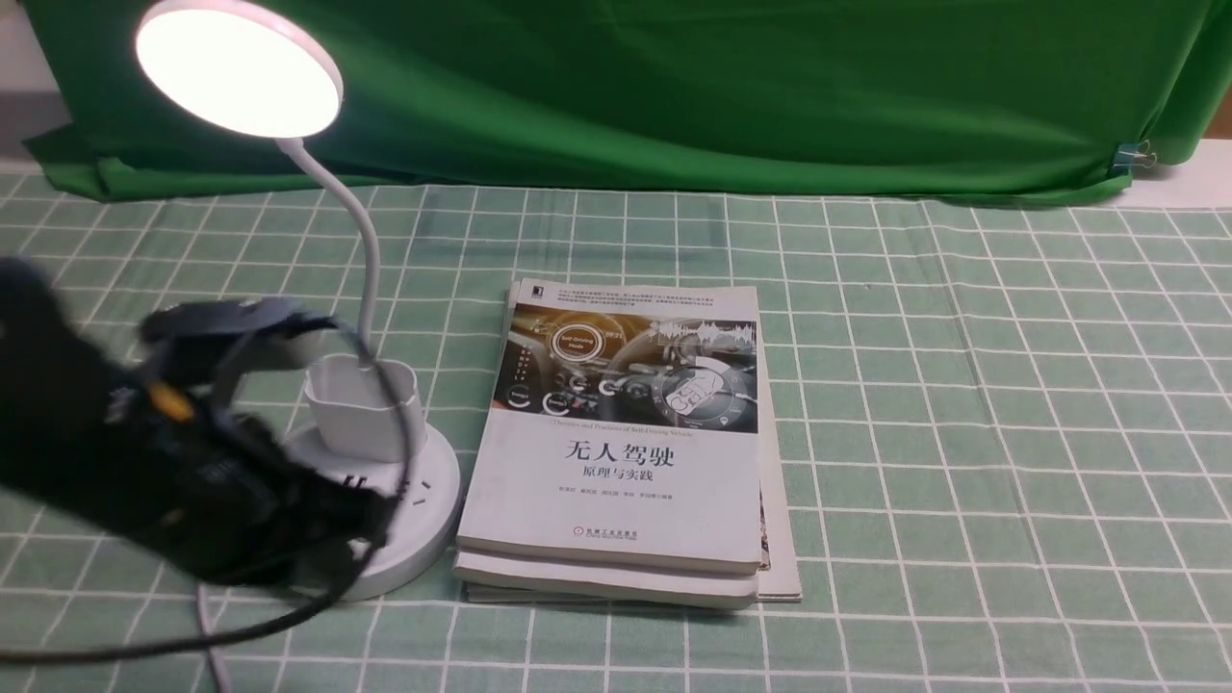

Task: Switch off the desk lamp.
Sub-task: Use the left arm to press the button switch on the lamp holder

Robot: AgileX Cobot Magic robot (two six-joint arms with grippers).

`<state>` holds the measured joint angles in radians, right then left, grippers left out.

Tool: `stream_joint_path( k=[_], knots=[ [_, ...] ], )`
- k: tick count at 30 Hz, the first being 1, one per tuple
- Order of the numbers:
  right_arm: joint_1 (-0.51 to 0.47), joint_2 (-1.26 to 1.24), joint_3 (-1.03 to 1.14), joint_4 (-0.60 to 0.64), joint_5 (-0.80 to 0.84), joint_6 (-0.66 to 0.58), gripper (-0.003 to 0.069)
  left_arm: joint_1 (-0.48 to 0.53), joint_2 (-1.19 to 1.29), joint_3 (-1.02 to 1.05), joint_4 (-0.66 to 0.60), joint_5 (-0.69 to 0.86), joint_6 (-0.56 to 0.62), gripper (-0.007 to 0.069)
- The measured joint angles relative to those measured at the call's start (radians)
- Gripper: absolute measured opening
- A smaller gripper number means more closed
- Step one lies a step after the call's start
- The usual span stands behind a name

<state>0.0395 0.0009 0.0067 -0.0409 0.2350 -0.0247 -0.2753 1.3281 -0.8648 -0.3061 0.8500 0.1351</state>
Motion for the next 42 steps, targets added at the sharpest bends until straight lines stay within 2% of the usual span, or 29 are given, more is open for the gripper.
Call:
stream_joint_path(
  k=[6,16,23,37,42],
  knots=[
    [0.0,0.0,0.0,0.0,0.0,0.0,0.0242,-0.061,0.099,-0.12,0.071,0.074,-0.049,0.0],
    [0.0,0.0,0.0,0.0,0.0,0.0,0.0242,-0.063,0.228,-0.21,0.146,0.107,-0.059,0.0],
    [0.0,0.0,0.0,0.001,0.0,0.0,0.0242,0.002,0.353,-0.254,0.158,0.127,-0.056,0.0],
    [0.0,0.0,0.0,0.001,0.0,0.0,0.0242,0.007,0.449,-0.275,0.21,0.041,-0.057,0.0],
    [0.0,0.0,0.0,0.001,0.0,0.0,0.0242,0.01,0.474,-0.293,0.206,0.052,-0.057,0.0]
  ],
)
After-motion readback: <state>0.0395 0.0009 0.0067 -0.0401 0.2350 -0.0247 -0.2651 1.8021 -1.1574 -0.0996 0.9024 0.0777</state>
